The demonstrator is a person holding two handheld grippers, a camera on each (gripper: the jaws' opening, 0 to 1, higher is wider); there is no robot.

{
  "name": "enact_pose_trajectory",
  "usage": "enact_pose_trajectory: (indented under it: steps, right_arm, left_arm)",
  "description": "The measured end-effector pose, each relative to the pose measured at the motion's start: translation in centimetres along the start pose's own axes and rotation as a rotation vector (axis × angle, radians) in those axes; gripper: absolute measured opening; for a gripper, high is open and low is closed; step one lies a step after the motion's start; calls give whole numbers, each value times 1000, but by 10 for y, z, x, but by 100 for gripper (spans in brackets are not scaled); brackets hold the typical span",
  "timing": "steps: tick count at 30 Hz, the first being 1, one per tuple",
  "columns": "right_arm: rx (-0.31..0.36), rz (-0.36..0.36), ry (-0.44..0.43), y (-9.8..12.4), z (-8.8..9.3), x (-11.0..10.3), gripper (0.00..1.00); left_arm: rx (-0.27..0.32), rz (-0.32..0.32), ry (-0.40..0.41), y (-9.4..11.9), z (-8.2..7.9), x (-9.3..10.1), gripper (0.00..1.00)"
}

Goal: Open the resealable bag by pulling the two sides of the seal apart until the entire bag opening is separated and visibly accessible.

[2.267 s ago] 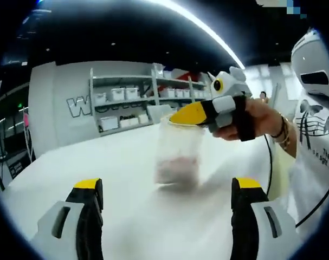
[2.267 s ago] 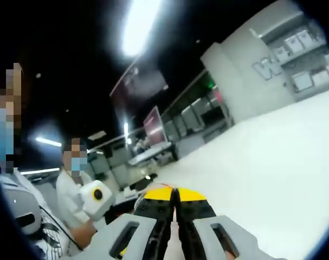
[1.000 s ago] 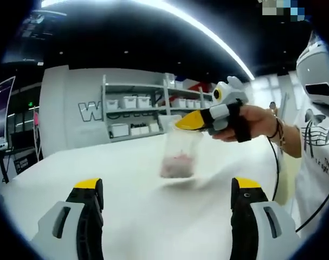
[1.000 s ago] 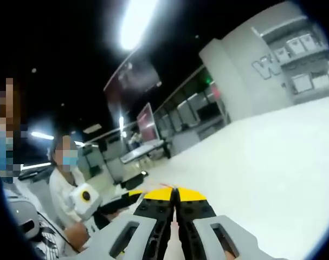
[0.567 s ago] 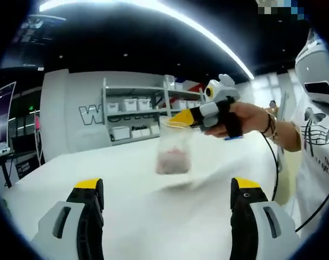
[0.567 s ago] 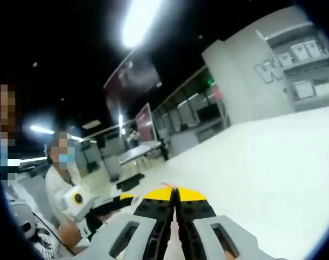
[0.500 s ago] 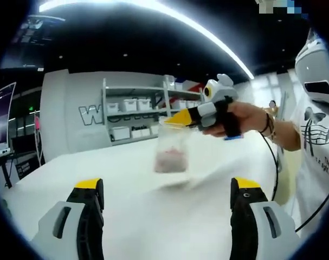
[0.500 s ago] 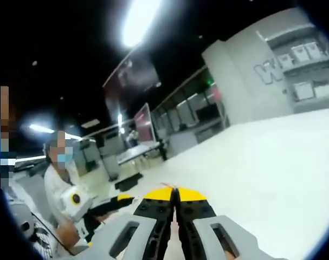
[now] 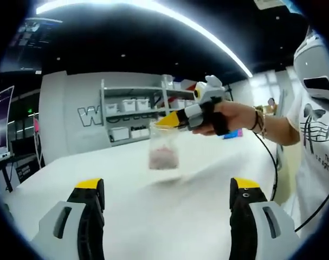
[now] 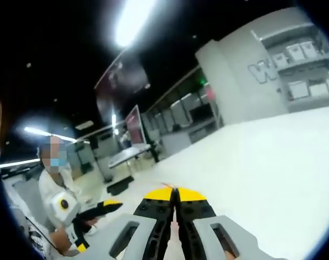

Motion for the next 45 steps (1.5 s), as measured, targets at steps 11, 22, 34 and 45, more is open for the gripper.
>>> enact_pose_trajectory:
  steps: [11, 22, 34, 45]
  right_arm:
    - [-5, 44, -6, -12, -9, 25, 0]
    - [-10, 83, 19, -22, -15, 39, 0]
    - [2, 140, 33, -32, -28, 58, 0]
    - [0, 184, 20, -42, -30, 79, 0]
  left_arm:
    - [-2, -7, -4, 3, 2, -2, 94]
    - [-5, -3, -8, 4, 3, 2, 94]
    - [-8, -3, -13, 4, 2, 3, 93]
    - [-13, -11, -15, 7, 2, 2, 93]
Point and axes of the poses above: the point that each gripper's makers call its tool centre point, and the gripper's own axes: y roughly backward along the fingers, x roughly to its right, z roughly out of its underside, the point moved 2 cm from there along y, roughly backward along the fingers, and after that the axes turned 4 degrees about z, right-handed, at the moved point
